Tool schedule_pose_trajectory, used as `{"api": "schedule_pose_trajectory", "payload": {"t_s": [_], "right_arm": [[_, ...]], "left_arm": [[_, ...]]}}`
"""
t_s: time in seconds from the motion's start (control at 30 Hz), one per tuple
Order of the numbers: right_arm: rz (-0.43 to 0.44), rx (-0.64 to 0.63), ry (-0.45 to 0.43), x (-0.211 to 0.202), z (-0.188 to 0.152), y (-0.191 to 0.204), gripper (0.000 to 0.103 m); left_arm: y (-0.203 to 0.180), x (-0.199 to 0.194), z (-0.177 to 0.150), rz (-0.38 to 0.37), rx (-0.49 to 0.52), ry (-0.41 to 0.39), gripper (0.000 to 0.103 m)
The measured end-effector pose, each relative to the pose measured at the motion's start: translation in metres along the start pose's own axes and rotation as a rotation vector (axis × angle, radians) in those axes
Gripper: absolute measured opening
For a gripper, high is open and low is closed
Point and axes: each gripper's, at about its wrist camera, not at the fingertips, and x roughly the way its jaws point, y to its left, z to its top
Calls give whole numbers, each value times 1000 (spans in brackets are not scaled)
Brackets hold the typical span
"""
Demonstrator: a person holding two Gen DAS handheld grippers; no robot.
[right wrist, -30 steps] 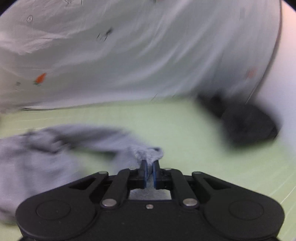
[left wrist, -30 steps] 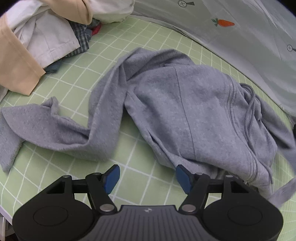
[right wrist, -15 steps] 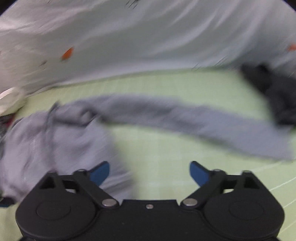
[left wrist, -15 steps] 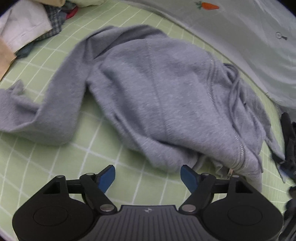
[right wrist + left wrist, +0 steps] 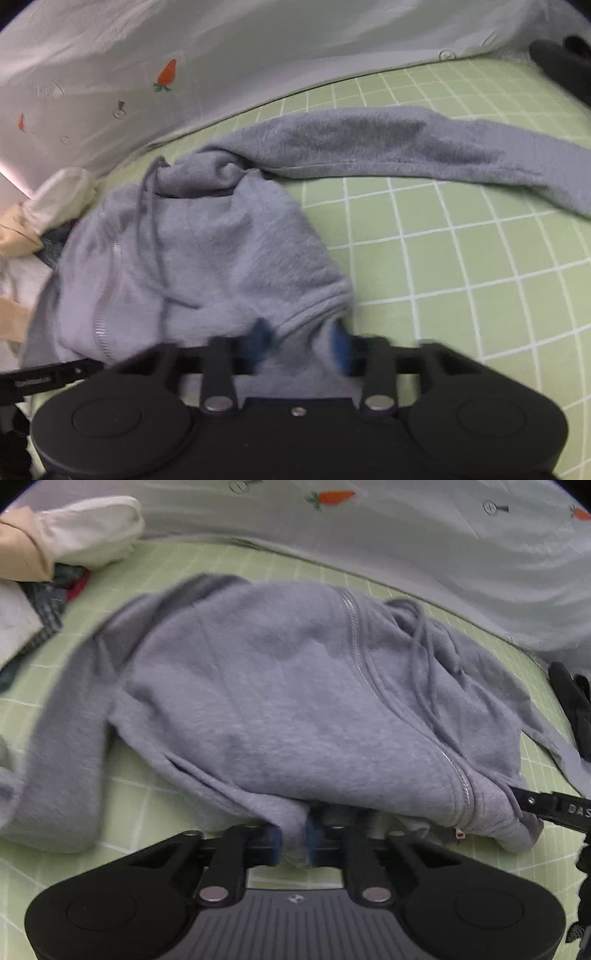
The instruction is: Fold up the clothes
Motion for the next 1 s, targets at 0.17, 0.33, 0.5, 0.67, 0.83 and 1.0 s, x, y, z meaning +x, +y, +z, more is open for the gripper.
{"api": "schedule_pose_trajectory", "payload": {"t_s": [0.17, 0.33, 0.5, 0.67, 0.83, 1.0], "right_arm": [[3, -83, -107, -36, 0, 17, 13], [62, -91, -201, -94, 5, 28, 13], [121, -40, -207, -127, -12, 34, 13], [40, -27, -17, -88, -51, 37, 13], [-39, -162, 49, -102, -81, 58, 13], [-83, -151, 158, -82, -93, 50, 19]], "left_arm": [[2, -57, -3, 41, 86, -127, 10], [29, -126, -1, 45, 15, -229, 10], [55, -162, -9, 11, -93, -249, 10], [71, -119, -41, 61, -216, -39, 10], [78, -118, -67, 148, -183, 70, 11], [81, -85, -68, 175, -201, 221, 17]]}}
